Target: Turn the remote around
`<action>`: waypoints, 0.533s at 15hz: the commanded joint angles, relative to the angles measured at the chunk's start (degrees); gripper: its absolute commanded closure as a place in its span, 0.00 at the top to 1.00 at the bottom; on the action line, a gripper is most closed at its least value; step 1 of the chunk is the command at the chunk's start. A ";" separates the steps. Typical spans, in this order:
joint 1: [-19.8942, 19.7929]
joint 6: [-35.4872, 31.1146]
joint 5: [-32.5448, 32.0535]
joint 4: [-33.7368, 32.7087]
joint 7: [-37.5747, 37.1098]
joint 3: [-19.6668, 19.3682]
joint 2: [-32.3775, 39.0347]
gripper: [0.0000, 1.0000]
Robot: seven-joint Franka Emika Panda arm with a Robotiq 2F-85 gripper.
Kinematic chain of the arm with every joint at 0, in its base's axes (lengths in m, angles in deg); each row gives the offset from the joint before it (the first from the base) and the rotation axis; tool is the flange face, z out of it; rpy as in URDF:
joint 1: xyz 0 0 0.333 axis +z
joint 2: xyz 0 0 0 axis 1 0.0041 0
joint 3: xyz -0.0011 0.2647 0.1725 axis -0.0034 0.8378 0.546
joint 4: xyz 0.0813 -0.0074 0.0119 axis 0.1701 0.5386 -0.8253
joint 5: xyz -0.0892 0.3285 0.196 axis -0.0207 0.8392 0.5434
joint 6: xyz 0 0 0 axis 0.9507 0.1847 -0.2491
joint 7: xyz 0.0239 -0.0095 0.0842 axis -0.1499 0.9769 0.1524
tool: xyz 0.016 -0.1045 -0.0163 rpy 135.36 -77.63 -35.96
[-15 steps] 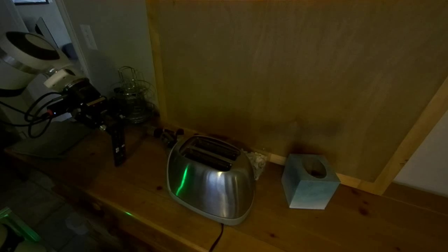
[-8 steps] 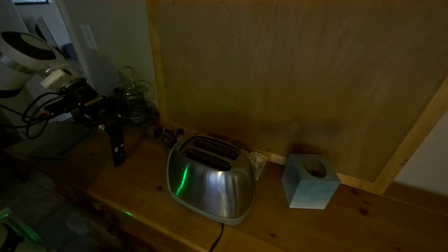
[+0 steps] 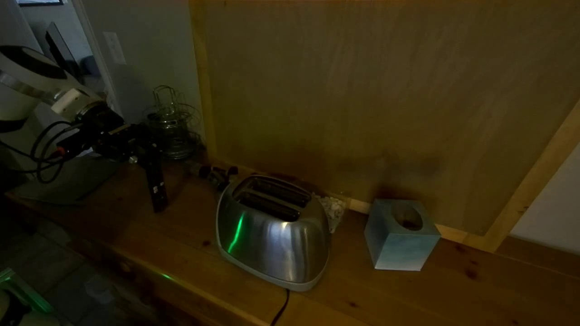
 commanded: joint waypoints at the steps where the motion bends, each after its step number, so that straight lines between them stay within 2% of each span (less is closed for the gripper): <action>1: 1.17 4.05 -5.63 -3.15 -2.65 0.79 5.32 0.24; 5: 2.88 7.65 -9.71 -5.40 -3.08 0.82 9.85 0.24; 6: 3.41 9.16 -10.64 -7.57 -3.47 1.12 12.53 0.24; 7: 4.09 11.64 -11.22 -12.68 -4.28 2.00 18.07 0.24; 8: 4.65 12.24 -11.89 -13.04 -4.20 1.73 18.68 0.24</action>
